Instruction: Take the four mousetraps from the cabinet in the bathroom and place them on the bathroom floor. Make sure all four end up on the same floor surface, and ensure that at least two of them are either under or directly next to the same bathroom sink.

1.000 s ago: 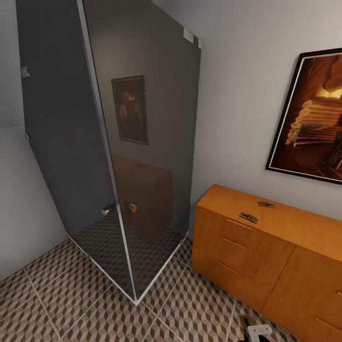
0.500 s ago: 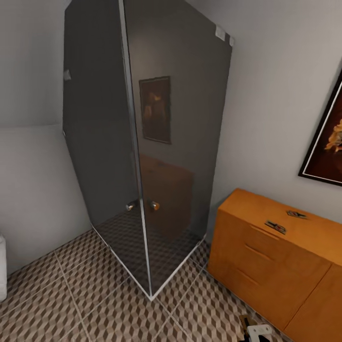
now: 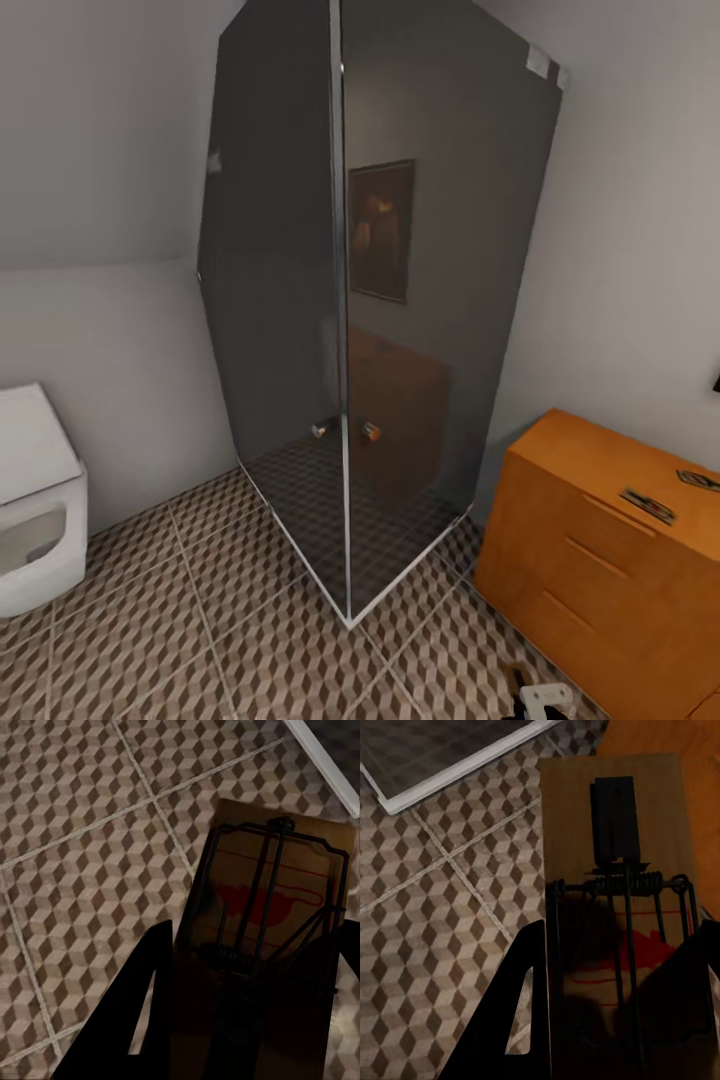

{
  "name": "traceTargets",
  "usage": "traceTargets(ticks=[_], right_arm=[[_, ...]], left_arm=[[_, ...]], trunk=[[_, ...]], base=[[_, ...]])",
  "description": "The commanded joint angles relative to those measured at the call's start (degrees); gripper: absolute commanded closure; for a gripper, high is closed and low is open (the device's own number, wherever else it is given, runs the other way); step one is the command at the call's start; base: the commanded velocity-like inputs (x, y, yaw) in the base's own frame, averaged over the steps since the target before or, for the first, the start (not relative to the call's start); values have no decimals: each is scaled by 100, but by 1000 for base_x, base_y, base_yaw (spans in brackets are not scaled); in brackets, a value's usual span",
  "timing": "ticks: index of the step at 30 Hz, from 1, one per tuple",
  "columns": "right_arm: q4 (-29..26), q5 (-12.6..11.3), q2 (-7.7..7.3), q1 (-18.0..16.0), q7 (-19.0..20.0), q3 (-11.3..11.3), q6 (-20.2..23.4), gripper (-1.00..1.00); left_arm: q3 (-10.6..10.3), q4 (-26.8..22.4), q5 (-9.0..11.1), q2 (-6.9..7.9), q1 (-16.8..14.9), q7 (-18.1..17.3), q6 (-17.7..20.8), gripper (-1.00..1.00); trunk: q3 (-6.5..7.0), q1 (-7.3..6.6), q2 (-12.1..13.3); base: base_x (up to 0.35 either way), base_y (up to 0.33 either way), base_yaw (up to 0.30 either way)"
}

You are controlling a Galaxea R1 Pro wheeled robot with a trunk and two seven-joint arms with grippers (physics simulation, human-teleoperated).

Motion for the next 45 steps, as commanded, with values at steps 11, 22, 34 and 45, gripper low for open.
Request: traceTargets(ticks=[11, 22, 34, 45], right_arm=[[19, 65, -4, -10, 1, -43, -40, 100], [20, 52, -4, -10, 1, -46, -40, 100], [20, 56, -4, -10, 1, -42, -40, 100], [24, 51, -4, -10, 1, -42, -40, 100]], left_arm=[[-49, 25, 12, -12, -13, 13, -37, 100], [-49, 25, 12, -13, -13, 13, -37, 100], [-49, 25, 12, -16, -13, 13, -37, 100], [-49, 25, 8, -18, -13, 13, -37, 100]], trunk=[[-13, 4, -14], [-13, 4, -14], [-13, 4, -14], [-13, 4, -14]], base=[[0, 0, 300], [0, 0, 300], [0, 0, 300], [0, 0, 300]])
